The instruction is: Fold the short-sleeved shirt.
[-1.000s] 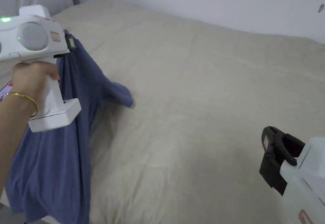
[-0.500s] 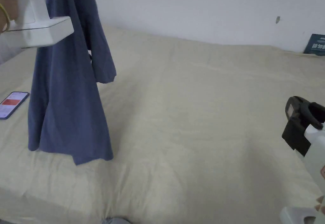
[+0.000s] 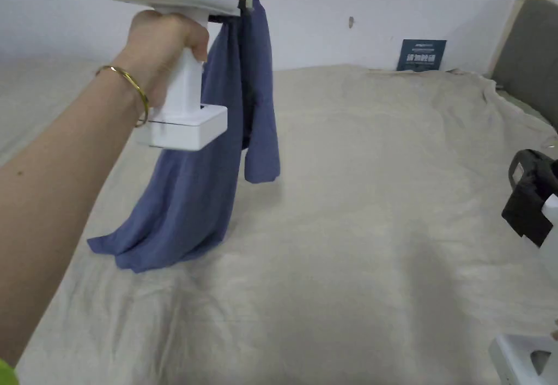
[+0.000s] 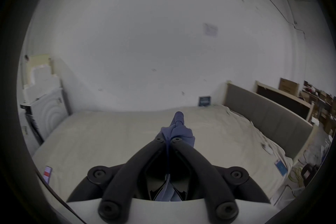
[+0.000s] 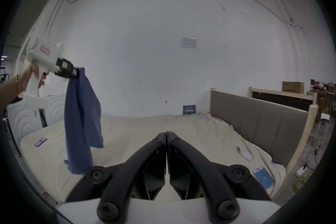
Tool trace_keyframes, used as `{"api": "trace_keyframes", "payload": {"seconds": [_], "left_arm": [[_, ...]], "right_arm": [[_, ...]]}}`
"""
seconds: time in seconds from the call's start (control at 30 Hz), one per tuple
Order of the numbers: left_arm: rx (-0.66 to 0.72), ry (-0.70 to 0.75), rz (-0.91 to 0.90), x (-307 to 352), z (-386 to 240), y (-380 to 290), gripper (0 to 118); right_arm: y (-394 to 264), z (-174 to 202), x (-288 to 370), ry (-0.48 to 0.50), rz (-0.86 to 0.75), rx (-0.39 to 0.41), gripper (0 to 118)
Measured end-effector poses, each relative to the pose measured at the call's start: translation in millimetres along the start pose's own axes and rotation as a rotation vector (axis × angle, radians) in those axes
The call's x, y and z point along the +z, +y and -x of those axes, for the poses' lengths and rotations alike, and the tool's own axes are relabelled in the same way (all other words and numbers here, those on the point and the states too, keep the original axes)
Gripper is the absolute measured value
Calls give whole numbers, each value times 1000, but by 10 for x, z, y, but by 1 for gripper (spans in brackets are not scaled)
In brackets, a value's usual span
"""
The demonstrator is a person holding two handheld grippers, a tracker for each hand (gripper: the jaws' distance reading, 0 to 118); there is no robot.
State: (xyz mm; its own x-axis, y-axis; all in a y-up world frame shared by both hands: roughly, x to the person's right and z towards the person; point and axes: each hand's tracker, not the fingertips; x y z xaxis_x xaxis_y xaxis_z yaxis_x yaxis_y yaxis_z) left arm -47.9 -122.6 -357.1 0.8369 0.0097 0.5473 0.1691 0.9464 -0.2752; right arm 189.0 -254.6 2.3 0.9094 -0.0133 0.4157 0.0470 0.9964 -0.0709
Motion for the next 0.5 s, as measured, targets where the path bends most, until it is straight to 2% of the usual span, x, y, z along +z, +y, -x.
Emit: {"api": "trace_keyframes", "payload": {"seconds": [0.33,0.37,0.47,0.5], "left_arm": [[-55,-285,261,-1089,-1682,-1038,0],[-78,-303,294,-1169,-1850,-1185,0],[-122,-340,408,-1374,-2258,-1609,0],[-127,-356,450,-1432,-2360,-1744,0]], "right_arm": [[-133,-539,96,-147,44,-24,0],[-84,-369,144,-158,52,-25,0],[-131,-434,170,-194,72,-31,0],[-195,-624,131,-204,81,-35,0]]}}
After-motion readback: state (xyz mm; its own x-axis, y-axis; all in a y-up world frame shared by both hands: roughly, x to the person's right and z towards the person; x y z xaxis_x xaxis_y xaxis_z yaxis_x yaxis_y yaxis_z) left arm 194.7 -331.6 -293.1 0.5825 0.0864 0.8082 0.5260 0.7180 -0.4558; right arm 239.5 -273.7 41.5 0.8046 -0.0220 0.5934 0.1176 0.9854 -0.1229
